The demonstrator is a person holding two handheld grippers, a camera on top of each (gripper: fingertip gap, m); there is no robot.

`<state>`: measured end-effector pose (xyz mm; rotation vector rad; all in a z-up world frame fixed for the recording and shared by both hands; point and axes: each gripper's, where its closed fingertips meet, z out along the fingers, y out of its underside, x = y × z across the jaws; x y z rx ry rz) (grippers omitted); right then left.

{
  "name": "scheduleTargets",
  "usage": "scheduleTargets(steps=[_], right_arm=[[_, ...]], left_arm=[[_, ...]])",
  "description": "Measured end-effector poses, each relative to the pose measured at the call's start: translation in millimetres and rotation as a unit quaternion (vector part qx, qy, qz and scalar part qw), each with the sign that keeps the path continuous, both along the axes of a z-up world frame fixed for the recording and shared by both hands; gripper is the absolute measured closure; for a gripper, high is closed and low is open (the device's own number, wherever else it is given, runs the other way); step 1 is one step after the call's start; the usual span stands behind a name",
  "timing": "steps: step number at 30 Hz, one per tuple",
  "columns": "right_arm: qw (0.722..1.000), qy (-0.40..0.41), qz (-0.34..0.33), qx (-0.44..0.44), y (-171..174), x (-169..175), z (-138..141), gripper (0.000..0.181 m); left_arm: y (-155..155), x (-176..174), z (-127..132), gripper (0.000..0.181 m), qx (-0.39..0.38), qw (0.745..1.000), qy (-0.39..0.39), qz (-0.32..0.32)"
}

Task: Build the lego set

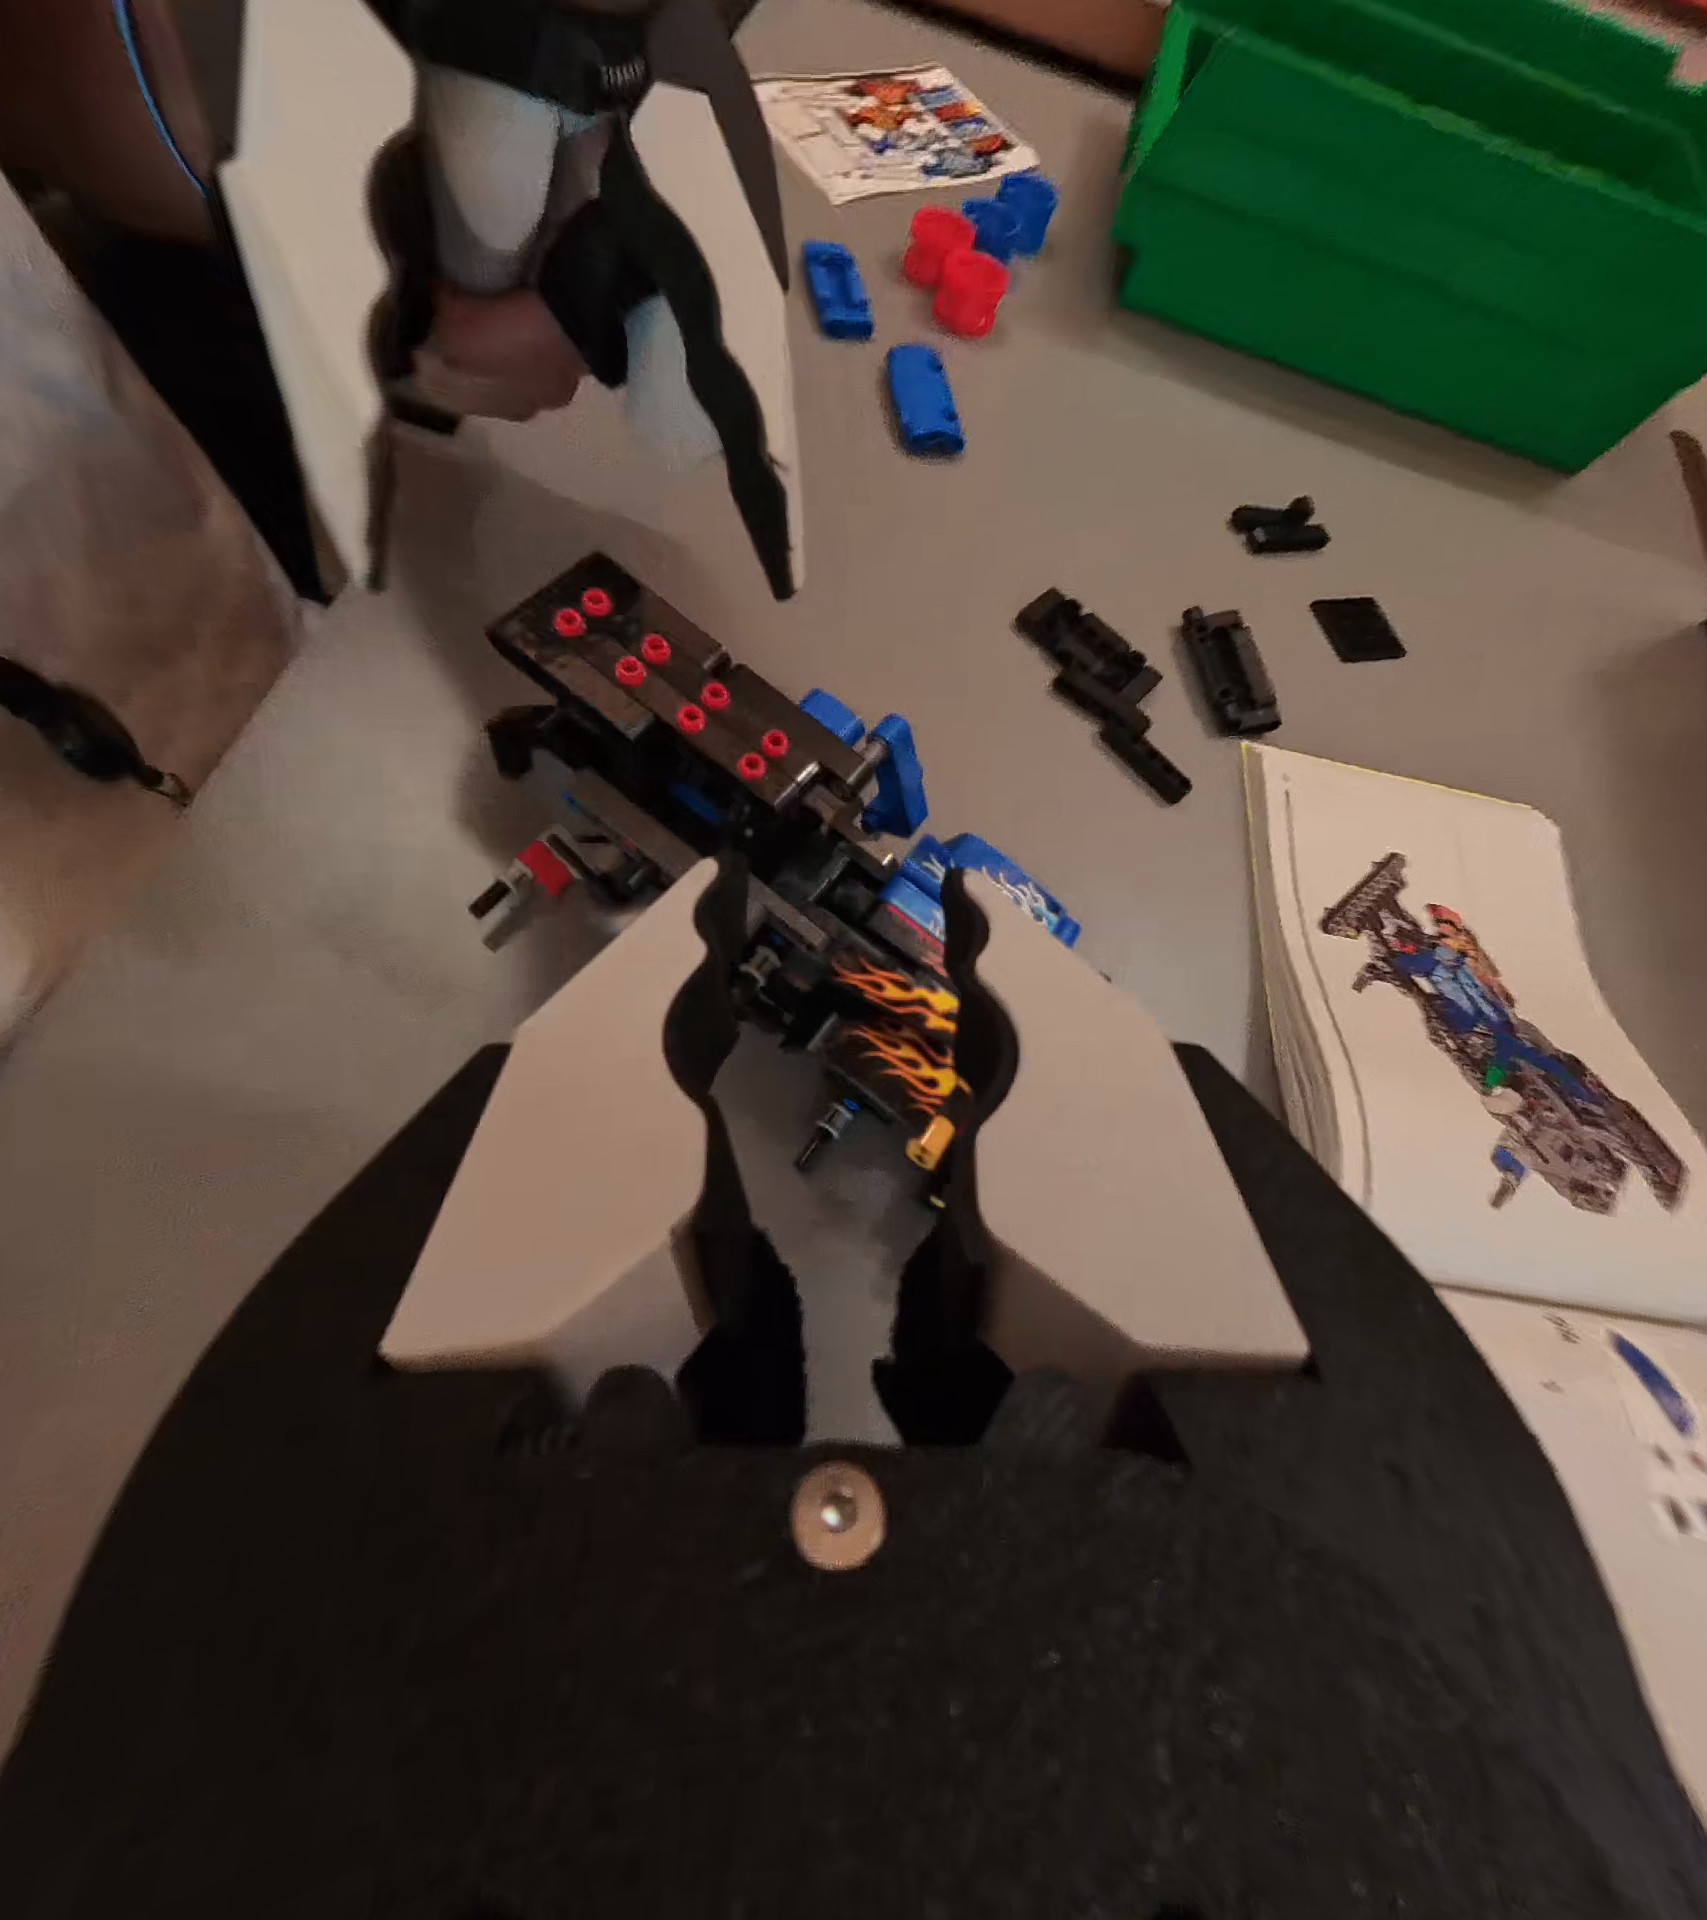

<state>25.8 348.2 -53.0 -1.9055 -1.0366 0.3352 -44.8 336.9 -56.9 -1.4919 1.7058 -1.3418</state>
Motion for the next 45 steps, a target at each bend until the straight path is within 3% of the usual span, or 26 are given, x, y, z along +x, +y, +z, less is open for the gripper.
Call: scheduleTargets(steps=[3,6,9,11,13,18,22,24,30,45], right_arm=[[0.998,0.028,0.049,-0.035,5.4,-14.5,-12.4,0.14],[0.997,-0.012,0.069,0.012,14.7,-19.4,-16.6,0.137],[0.991,-0.048,0.106,0.067,22.1,-16.0,-13.3,0.142],[0.988,-0.057,0.134,0.046,23.0,-13.4,-16.8,0.152],[0.988,-0.036,0.149,0.017,28.1,-11.6,-18.5,0.149],[0.984,0.015,0.178,-0.03,40.0,-22.5,-26.9,0.137],[0.984,0.014,0.178,-0.014,47.4,-22.4,-29.5,0.155],[0.983,0.019,0.185,-0.005,45.8,-25.9,-26.7,0.161],[0.98,0.056,0.191,-0.02,38.2,-28.8,-22.5,0.149],[0.979,0.085,0.18,-0.052,41.2,-25.9,-22.2,0.16]], left_arm=[[-4.1,7.4,-16.6,0.102,0.041,0.998,-0.009,0.038],[4.1,17.8,-20.4,0.112,0.09,0.994,-0.017,0.064],[8.2,17.5,-19.7,0.137,0.143,0.989,-0.019,0.033],[17.2,11.5,-20.7,0.14,0.197,0.98,-0.021,0.0],[24.2,3.2,-21.3,0.141,0.225,0.973,-0.025,-0.045],[35.8,-2.0,-21.1,0.142,0.169,0.979,-0.046,-0.108],[39.2,-3.1,-20.8,0.143,0.138,0.979,-0.06,-0.135],[40.0,-1.9,-20.8,0.143,0.133,0.979,-0.065,-0.138],[42.1,-0.8,-20.9,0.145,0.12,0.981,-0.073,-0.135],[45.9,1.9,-21.6,0.147,0.119,0.983,-0.071,-0.119]])
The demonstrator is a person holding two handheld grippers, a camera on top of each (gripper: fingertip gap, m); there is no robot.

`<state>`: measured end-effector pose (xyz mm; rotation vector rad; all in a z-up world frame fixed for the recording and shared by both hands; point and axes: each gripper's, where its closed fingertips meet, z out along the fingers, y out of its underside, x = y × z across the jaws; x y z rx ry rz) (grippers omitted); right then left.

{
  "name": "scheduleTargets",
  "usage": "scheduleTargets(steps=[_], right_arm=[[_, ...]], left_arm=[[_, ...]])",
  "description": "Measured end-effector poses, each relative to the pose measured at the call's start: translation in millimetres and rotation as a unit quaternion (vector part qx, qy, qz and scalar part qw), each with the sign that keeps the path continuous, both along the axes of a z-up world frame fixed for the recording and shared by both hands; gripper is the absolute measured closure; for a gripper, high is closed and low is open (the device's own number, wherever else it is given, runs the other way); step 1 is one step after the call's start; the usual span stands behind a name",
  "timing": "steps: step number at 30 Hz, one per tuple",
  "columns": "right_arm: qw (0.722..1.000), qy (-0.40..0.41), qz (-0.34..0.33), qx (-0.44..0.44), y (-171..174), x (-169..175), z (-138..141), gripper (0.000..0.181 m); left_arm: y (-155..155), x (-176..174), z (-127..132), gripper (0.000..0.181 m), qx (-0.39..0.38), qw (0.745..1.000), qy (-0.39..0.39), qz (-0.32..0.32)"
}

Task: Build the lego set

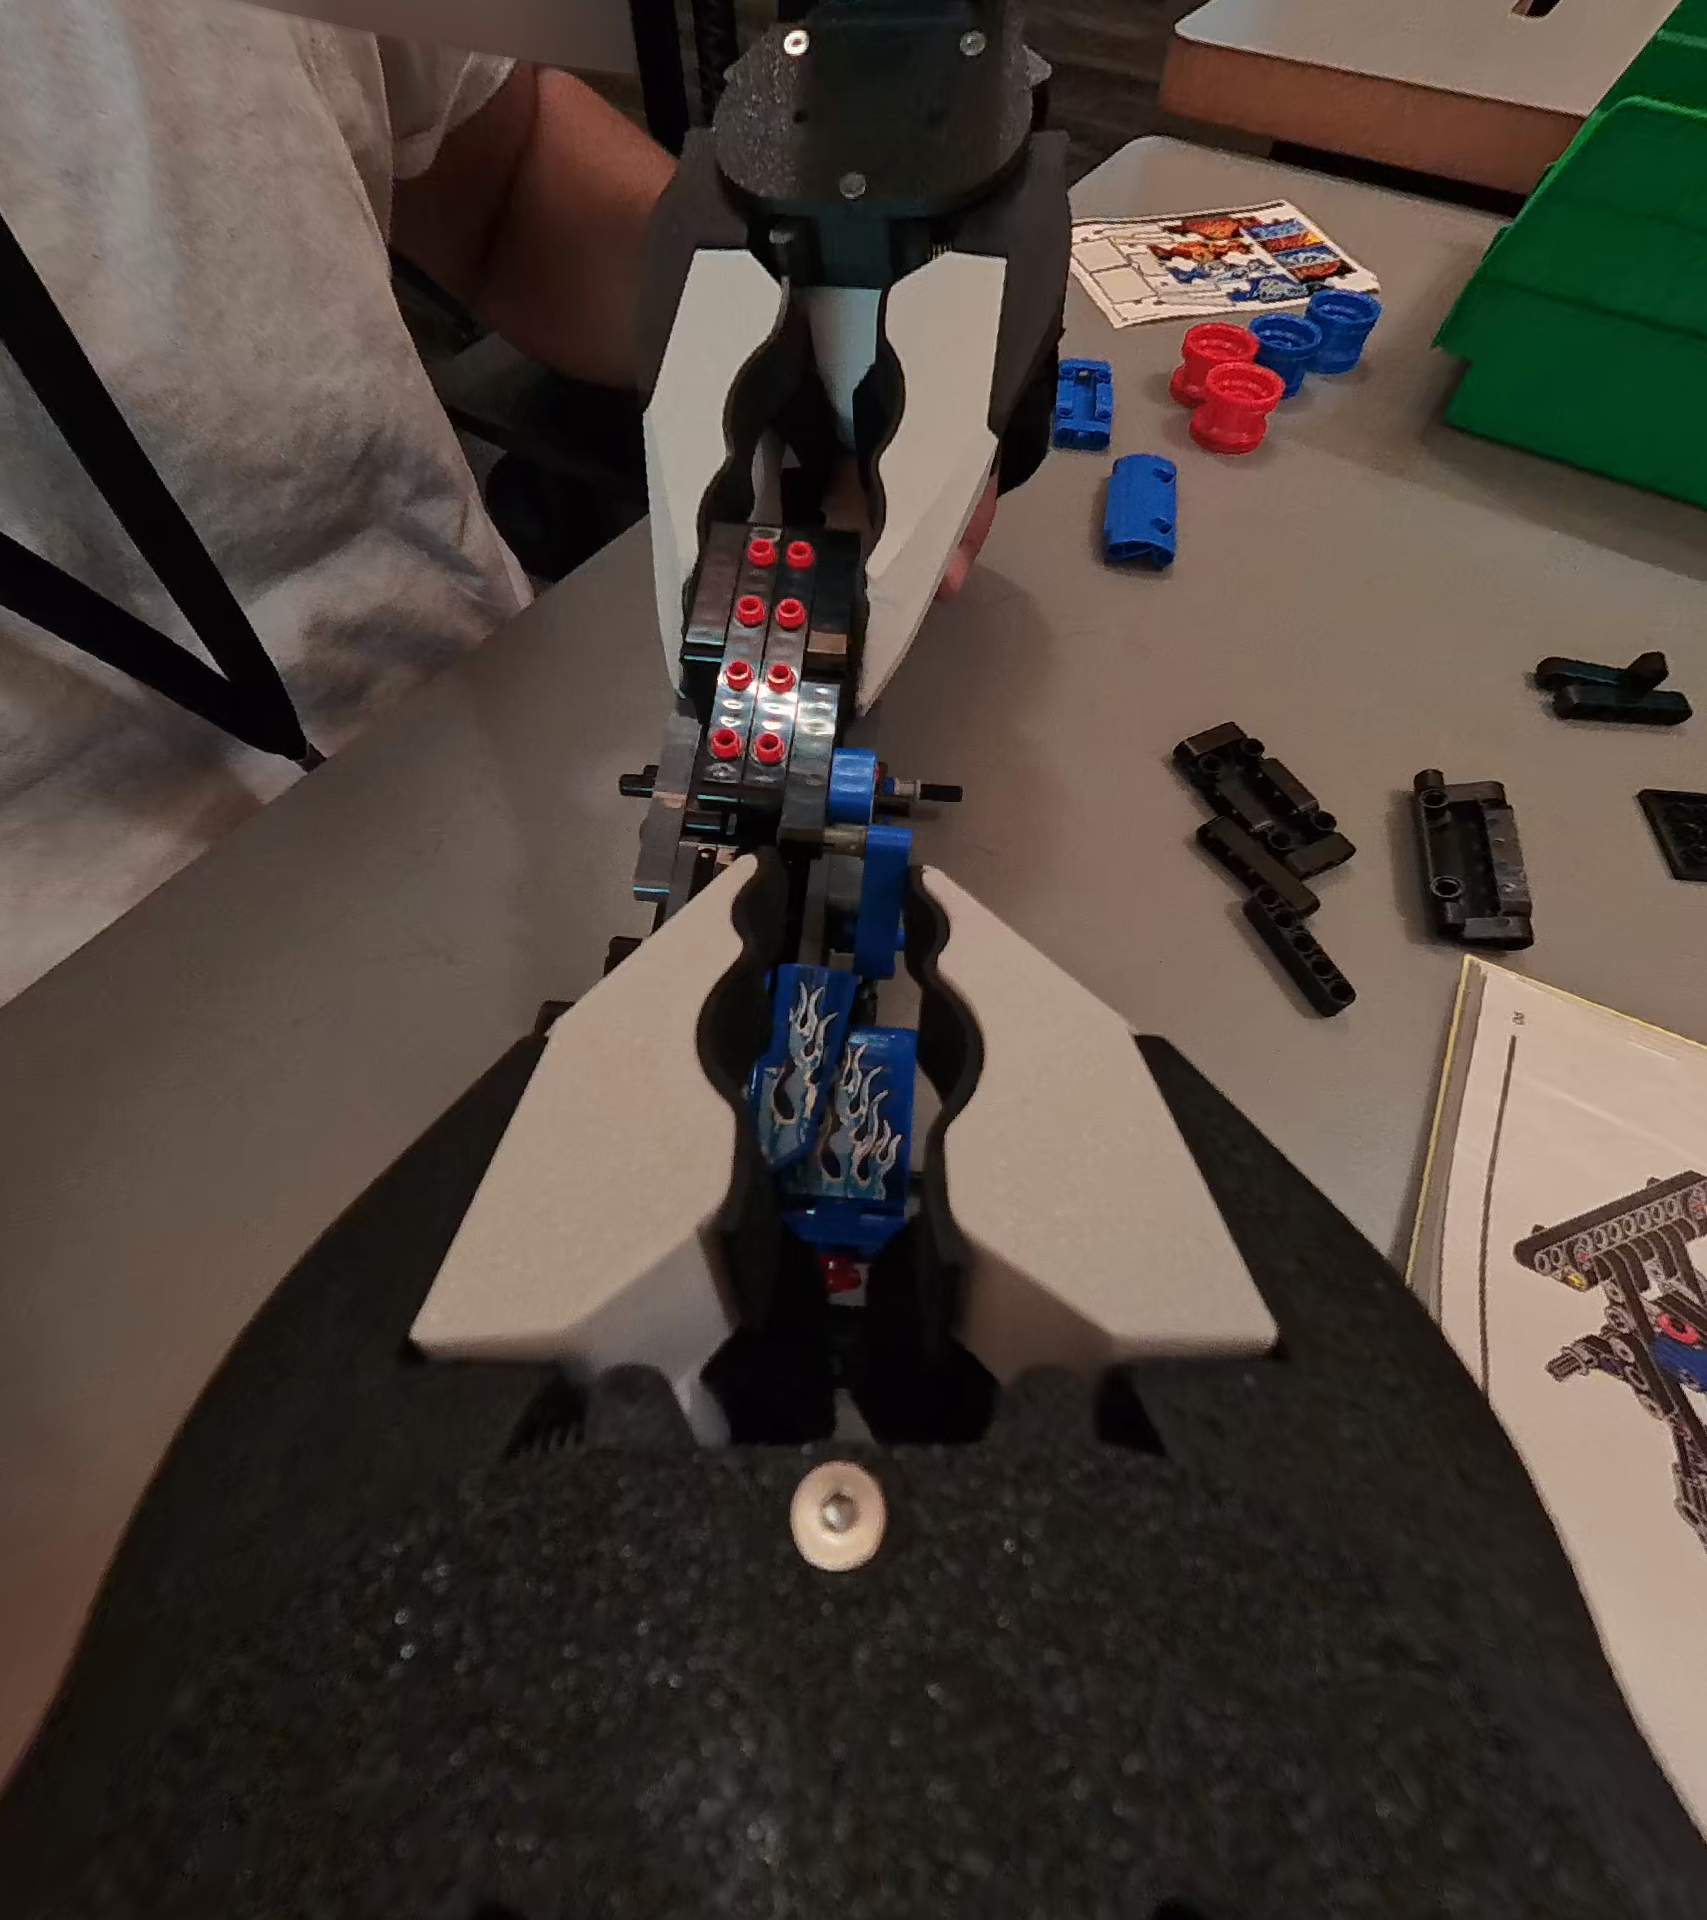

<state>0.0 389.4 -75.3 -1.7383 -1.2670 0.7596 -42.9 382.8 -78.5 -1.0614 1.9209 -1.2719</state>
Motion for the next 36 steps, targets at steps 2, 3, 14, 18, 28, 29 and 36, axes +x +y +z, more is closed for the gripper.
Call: scheduleTargets(steps=[2,3,14,18,28,29,36], right_arm=[[1.0,-0.007,0.002,0.009,0.4,0.7,-0.9,0.161],[1.0,-0.012,0.0,0.014,0.9,1.3,-1.4,0.167],[0.998,-0.034,0.006,-0.045,-9.3,-1.0,-7.6,0.136],[0.998,-0.04,-0.012,-0.055,-5.7,-9.3,-7.4,0.13],[0.995,-0.052,-0.061,-0.064,2.6,-10.9,-3.0,0.139],[0.994,-0.053,-0.068,-0.07,2.8,-10.4,-3.0,0.139],[0.993,-0.083,-0.068,-0.053,1.7,-9.5,-4.5,0.14]], left_arm=[[0.2,0.1,-0.2,0.148,0.002,1.0,0.002,0.003],[-0.5,0.4,-0.5,0.147,0.004,1.0,0.003,0.004],[3.1,1.6,-0.8,0.148,0.006,1.0,0.008,0.022],[4.5,1.4,-0.7,0.147,0.004,1.0,0.007,0.027],[5.4,1.5,-0.9,0.148,0.004,0.999,0.013,0.04],[5.4,1.6,-1.0,0.148,0.006,0.999,0.014,0.043],[4.5,2.3,-1.3,0.148,0.018,0.998,0.016,0.05]])
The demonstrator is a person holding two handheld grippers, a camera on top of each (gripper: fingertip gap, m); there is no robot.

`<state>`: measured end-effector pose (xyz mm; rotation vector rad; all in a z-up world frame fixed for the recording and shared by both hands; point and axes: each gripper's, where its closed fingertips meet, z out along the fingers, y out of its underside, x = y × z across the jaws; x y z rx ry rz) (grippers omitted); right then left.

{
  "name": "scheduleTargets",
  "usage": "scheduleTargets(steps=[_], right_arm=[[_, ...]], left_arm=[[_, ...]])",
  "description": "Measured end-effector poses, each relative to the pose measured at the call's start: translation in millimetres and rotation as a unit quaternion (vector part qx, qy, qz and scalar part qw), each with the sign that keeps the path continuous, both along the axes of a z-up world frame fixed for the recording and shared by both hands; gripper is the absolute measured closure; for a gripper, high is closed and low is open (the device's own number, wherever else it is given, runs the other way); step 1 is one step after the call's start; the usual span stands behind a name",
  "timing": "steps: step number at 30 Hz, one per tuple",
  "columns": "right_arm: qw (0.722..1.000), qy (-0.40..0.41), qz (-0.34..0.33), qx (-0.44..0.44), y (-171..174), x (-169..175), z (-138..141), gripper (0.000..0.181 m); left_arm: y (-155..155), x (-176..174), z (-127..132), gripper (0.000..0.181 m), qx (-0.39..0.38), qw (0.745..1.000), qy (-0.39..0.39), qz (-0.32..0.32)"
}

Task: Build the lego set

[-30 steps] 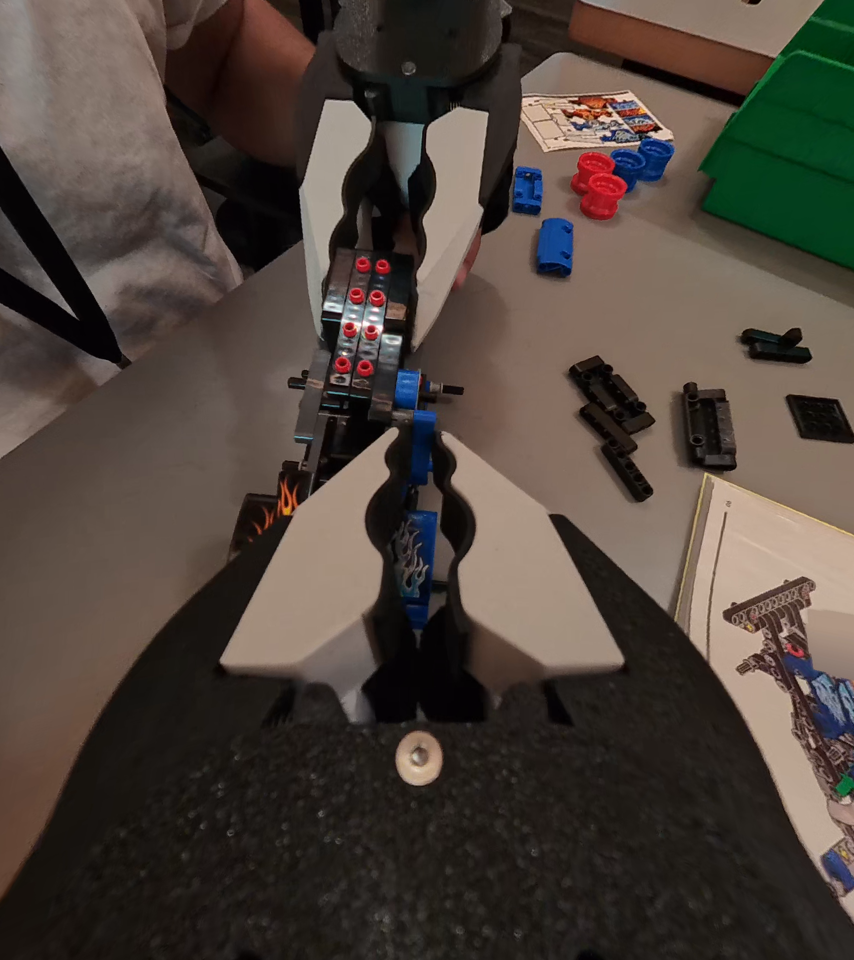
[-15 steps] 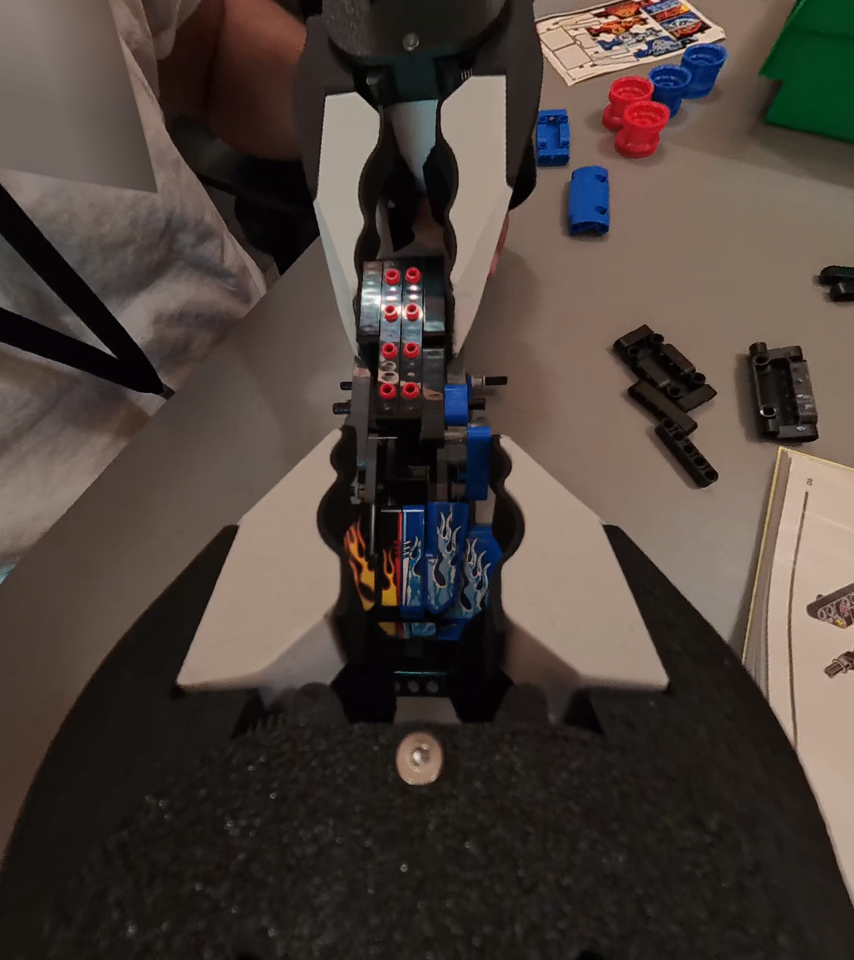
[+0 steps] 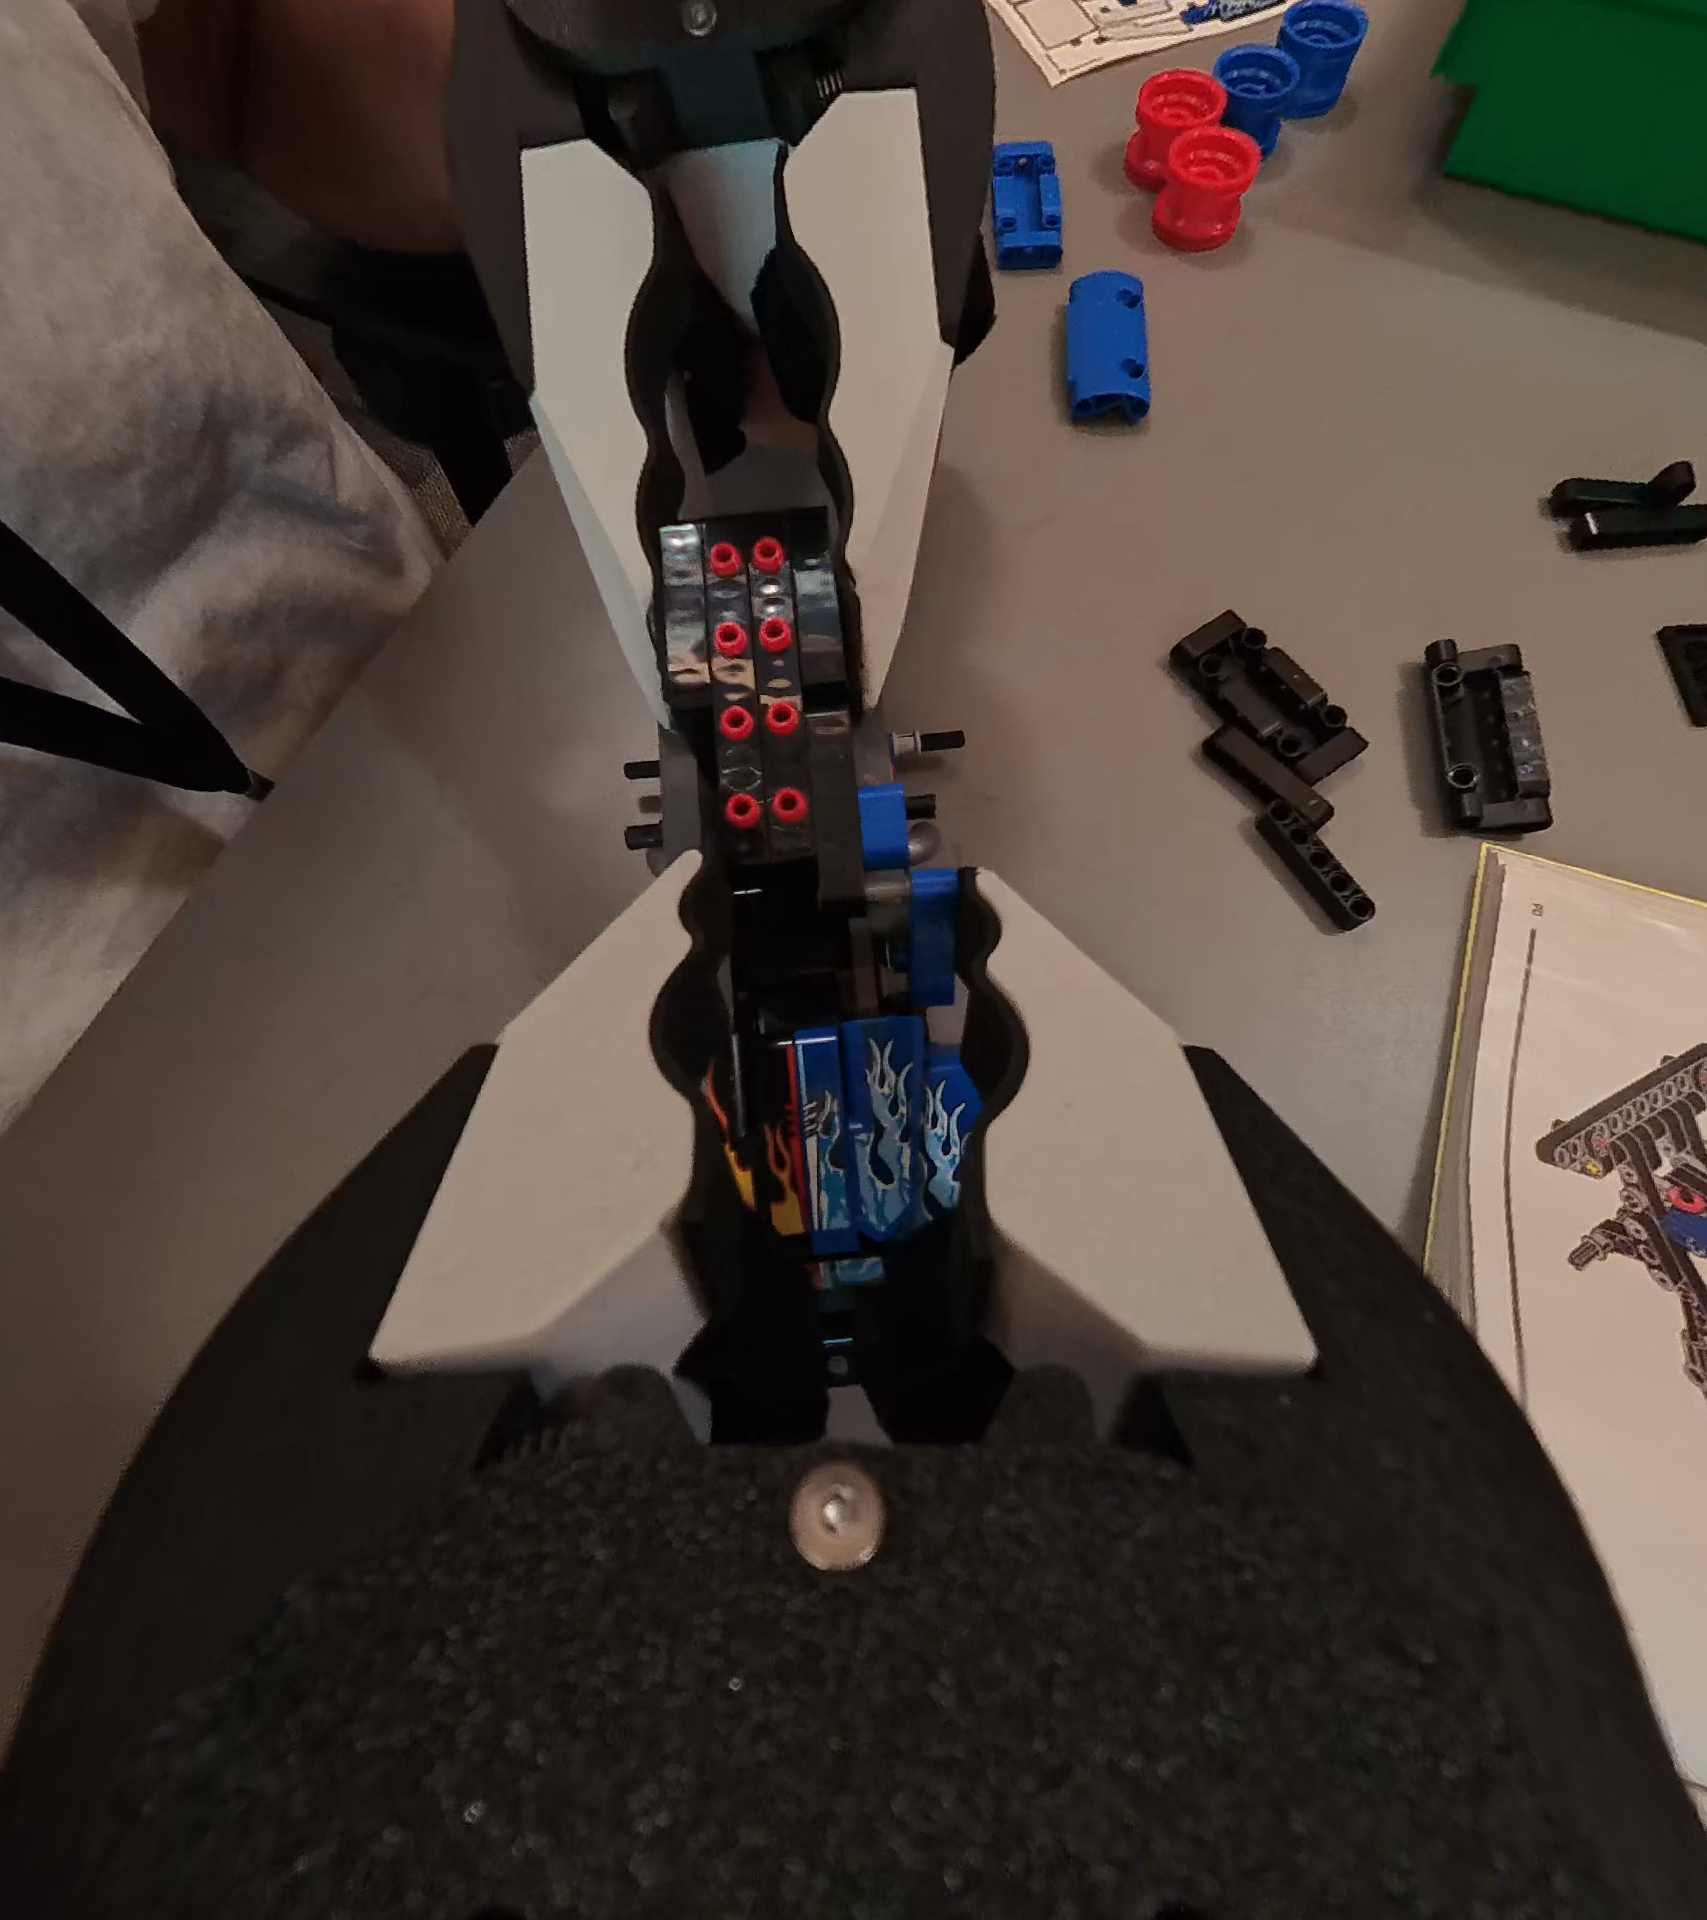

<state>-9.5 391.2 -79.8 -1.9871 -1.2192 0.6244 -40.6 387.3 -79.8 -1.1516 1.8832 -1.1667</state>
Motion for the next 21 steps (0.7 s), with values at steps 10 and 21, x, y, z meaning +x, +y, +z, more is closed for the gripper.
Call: scheduleTargets(steps=[10,21], right_arm=[[0.999,-0.036,0.016,0.023,-4.0,1.2,-1.2,0.144],[1.0,-0.008,0.005,-0.02,-4.7,-2.8,0.7,0.136]], left_arm=[[-1.0,0.6,-0.5,0.148,-0.005,1.0,0.009,0.001],[1.6,2.8,-0.4,0.148,-0.018,1.0,0.005,0.018]])
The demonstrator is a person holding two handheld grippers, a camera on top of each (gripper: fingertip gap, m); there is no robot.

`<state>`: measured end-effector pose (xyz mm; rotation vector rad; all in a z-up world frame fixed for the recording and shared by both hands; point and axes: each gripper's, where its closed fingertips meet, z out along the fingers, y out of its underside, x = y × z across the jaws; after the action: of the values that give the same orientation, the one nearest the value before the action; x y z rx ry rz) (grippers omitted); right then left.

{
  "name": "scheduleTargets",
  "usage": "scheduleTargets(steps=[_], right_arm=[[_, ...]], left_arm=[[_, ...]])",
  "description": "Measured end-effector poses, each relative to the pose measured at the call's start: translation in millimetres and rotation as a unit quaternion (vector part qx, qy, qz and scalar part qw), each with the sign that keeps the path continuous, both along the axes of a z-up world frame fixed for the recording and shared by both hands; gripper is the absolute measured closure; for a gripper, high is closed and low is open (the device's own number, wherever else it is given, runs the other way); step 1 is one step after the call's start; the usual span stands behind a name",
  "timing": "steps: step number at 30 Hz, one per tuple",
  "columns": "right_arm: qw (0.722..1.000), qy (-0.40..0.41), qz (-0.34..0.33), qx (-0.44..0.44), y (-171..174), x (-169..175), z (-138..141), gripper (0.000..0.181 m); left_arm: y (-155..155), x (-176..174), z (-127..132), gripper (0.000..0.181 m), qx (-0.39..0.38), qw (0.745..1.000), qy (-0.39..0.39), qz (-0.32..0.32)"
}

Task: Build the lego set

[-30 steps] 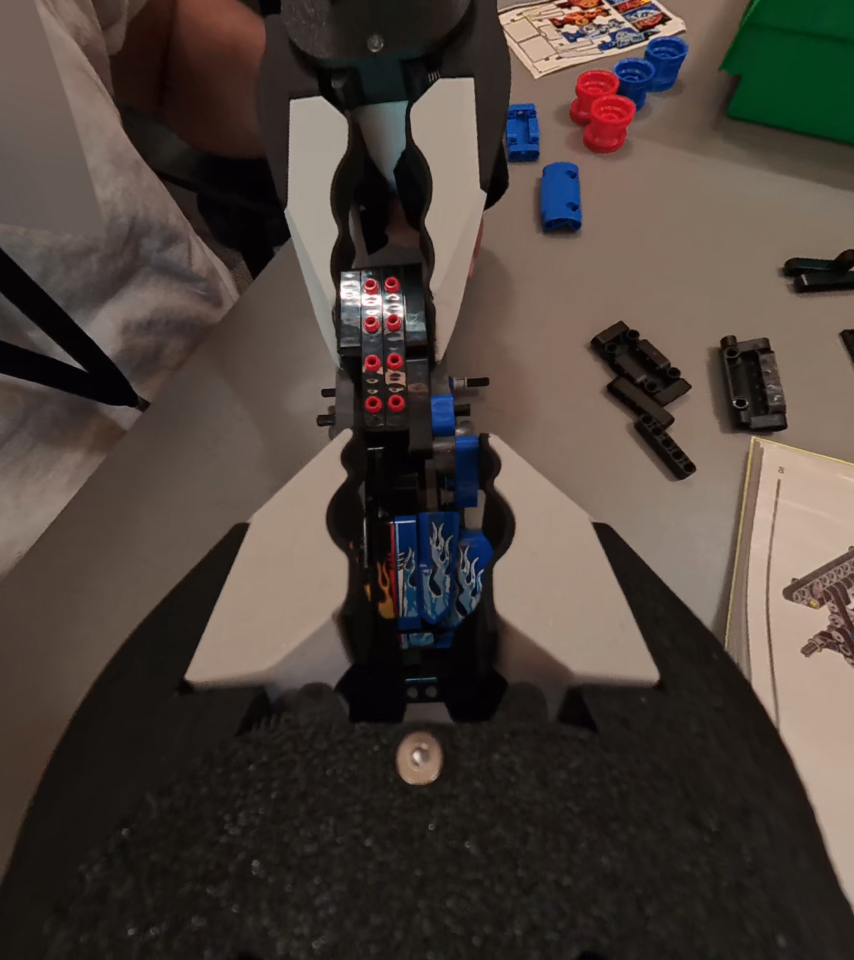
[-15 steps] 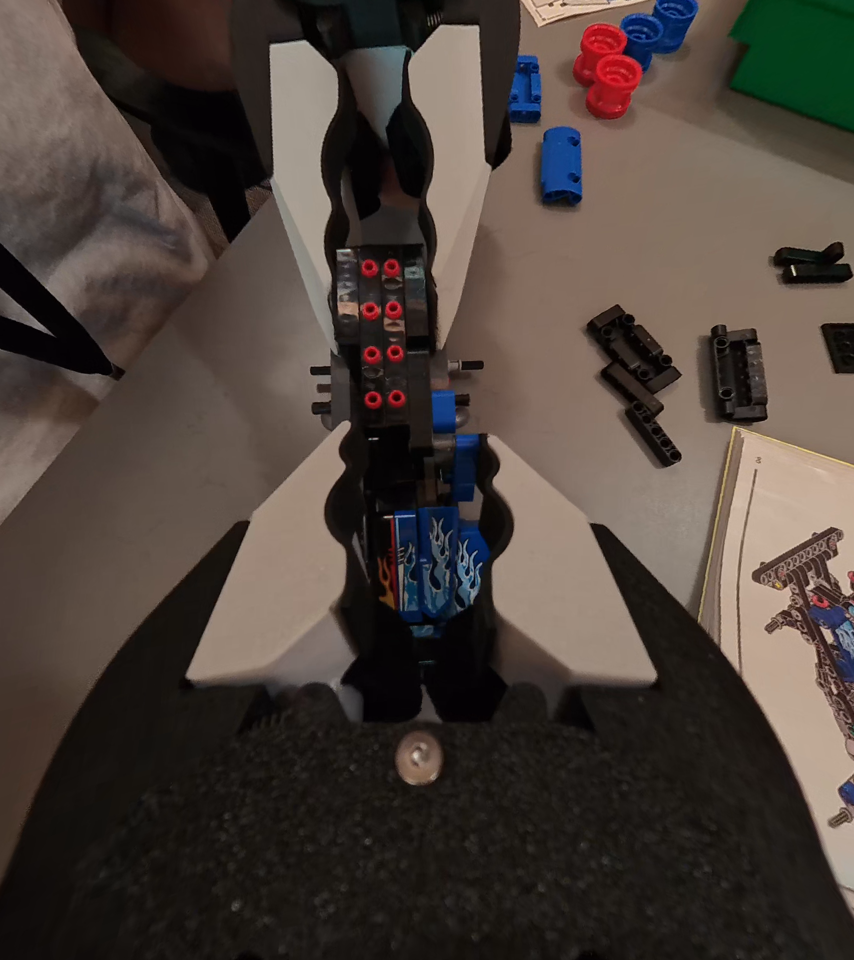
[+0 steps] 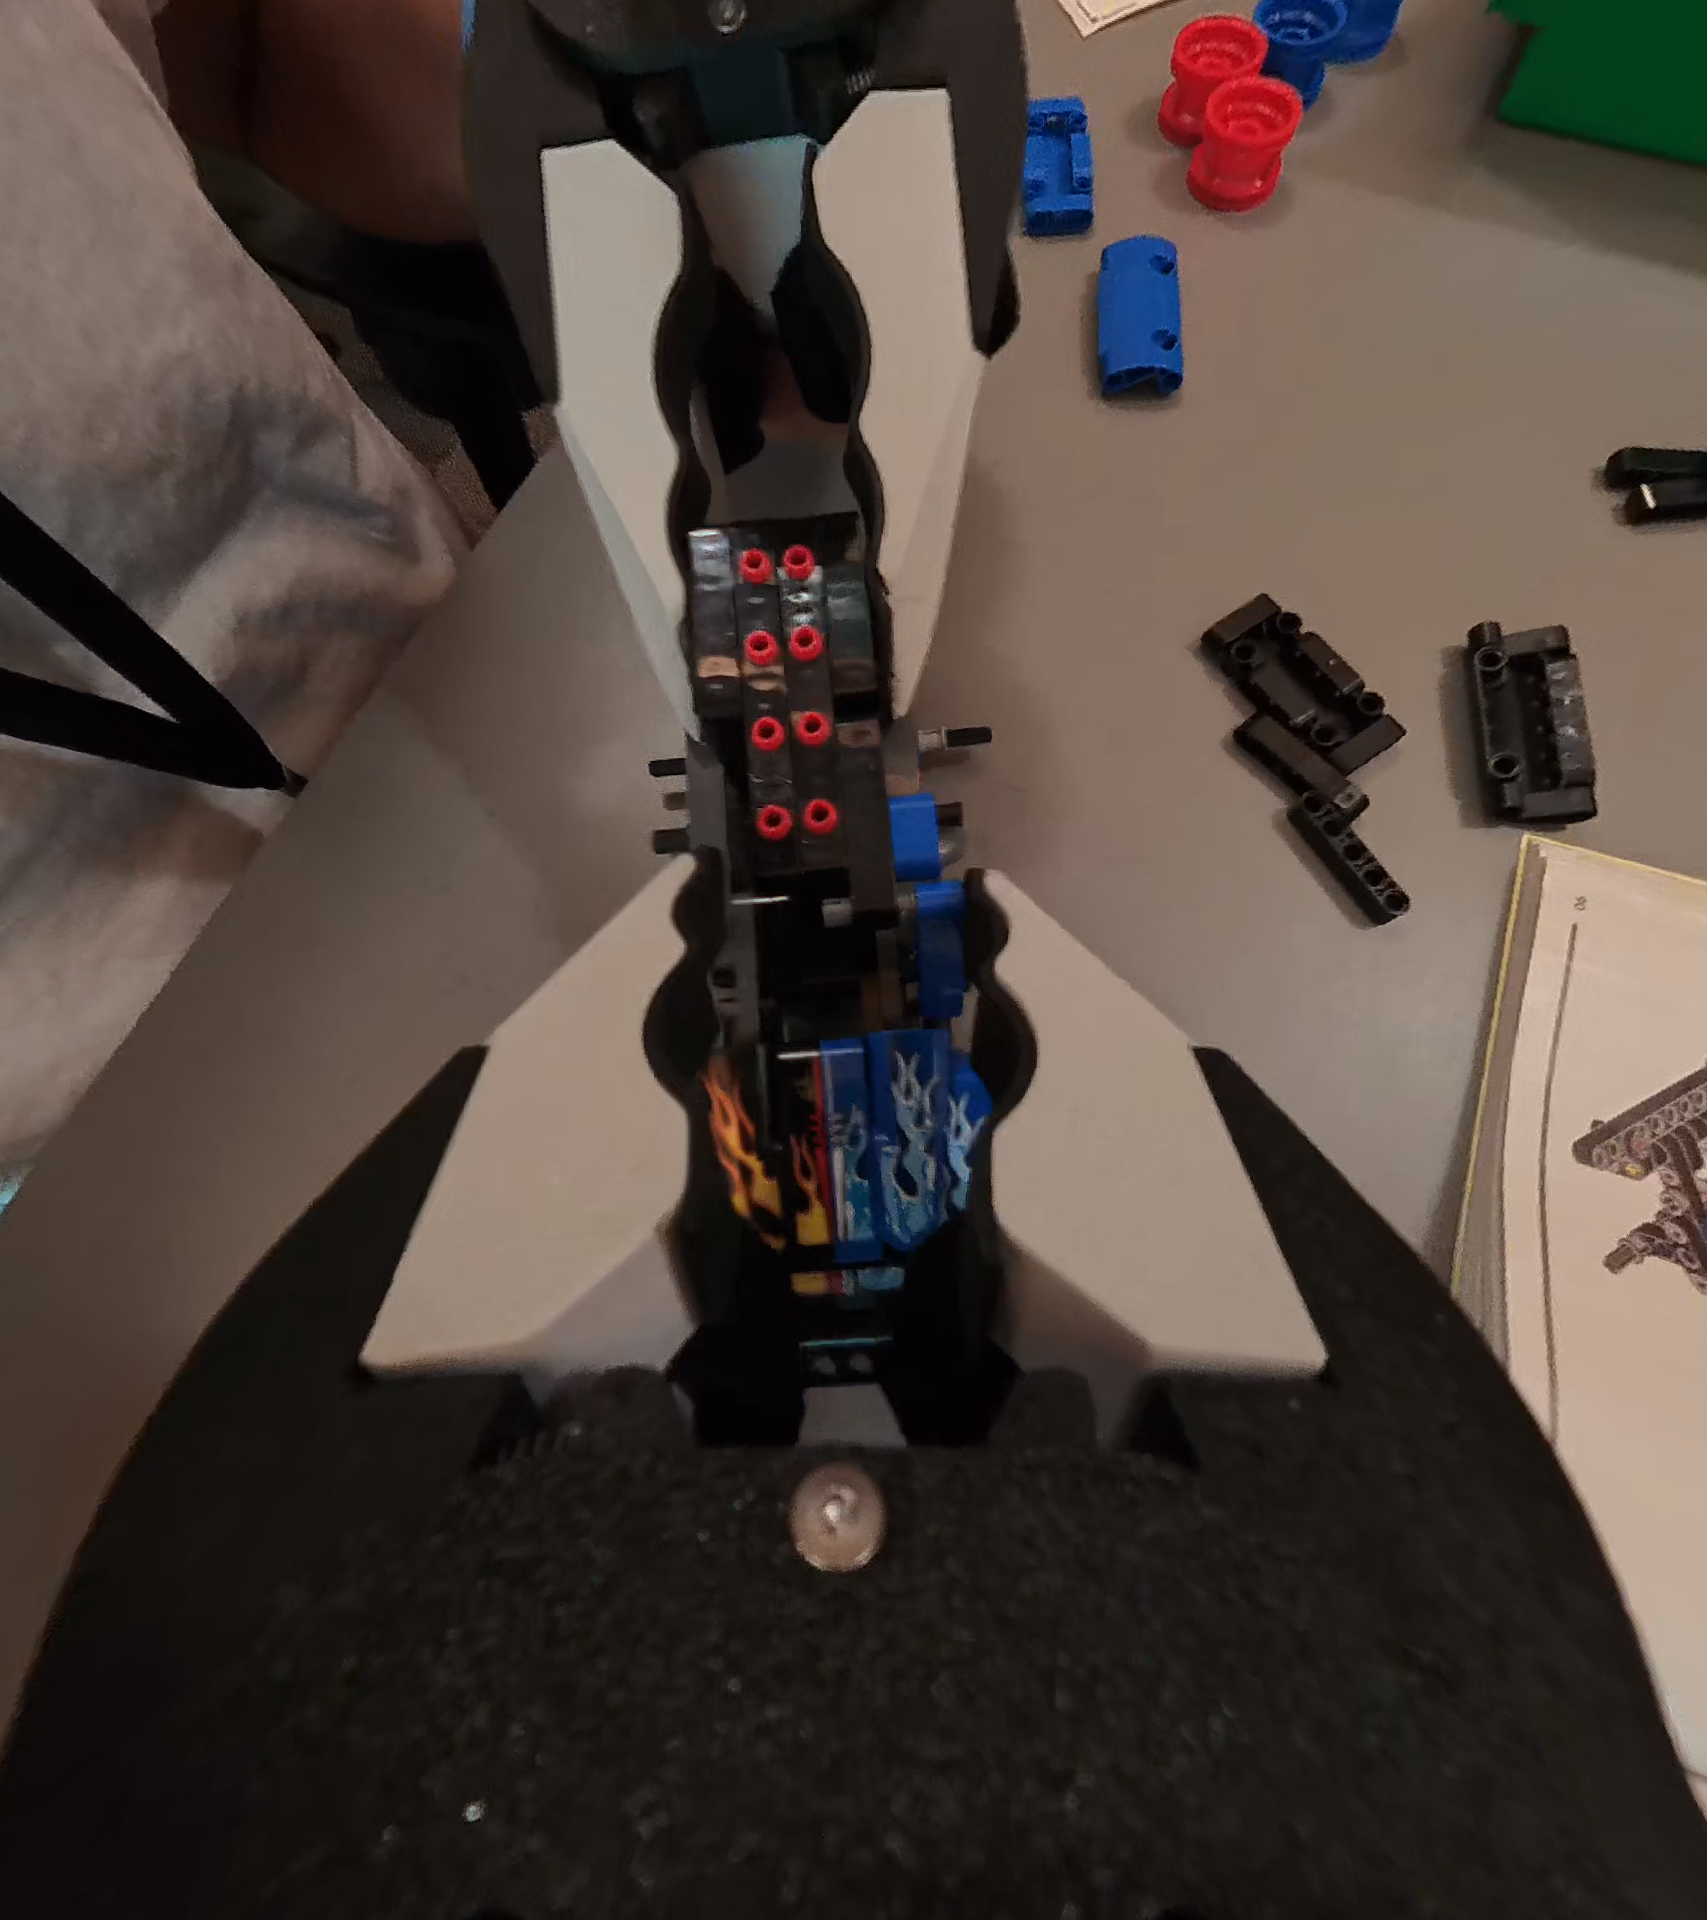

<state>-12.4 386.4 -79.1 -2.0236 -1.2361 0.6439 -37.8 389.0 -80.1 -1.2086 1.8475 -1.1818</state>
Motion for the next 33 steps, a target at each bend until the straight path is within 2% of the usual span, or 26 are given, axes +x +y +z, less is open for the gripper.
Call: scheduleTargets(steps=[1,2,3,4,21,26,27,28,29,33], right_arm=[[1.0,0.0,0.011,-0.002,-4.5,-4.1,0.0,0.122],[1.0,-0.004,0.004,-0.004,-4.4,-6.0,-0.9,0.119],[1.0,-0.018,-0.014,0.006,1.5,-2.3,-2.3,0.136],[1.0,-0.025,-0.013,0.013,2.9,-0.7,-1.6,0.142],[0.998,-0.059,0.012,0.037,0.0,3.2,-4.1,0.147],[1.0,-0.021,-0.001,0.02,2.6,0.0,-1.6,0.145],[1.0,-0.016,0.006,0.017,0.3,-1.2,-1.0,0.141],[1.0,-0.02,0.008,0.009,-1.8,0.2,0.2,0.125],[1.0,-0.026,0.007,0.001,-3.8,3.9,3.3,0.119],[0.999,-0.019,-0.024,-0.022,-9.2,29.9,21.4,0.119]], left_arm=[[0.2,0.2,-0.1,0.148,0.0,1.0,0.002,0.001],[0.0,0.2,-0.1,0.148,0.001,1.0,0.004,0.001],[-0.9,0.0,-0.1,0.148,0.002,1.0,0.003,-0.002],[-1.4,0.3,0.0,0.148,0.002,1.0,0.003,-0.002],[-2.4,3.6,0.3,0.148,0.01,1.0,-0.003,0.014],[-1.6,2.9,0.6,0.149,-0.007,1.0,-0.003,0.006],[-1.4,3.4,0.8,0.149,-0.008,1.0,-0.003,0.005],[-1.5,3.9,0.8,0.148,-0.006,1.0,-0.003,0.004],[-1.8,4.1,0.9,0.148,-0.002,1.0,-0.004,0.001],[-4.2,0.4,0.9,0.148,0.001,0.999,0.009,-0.032]])
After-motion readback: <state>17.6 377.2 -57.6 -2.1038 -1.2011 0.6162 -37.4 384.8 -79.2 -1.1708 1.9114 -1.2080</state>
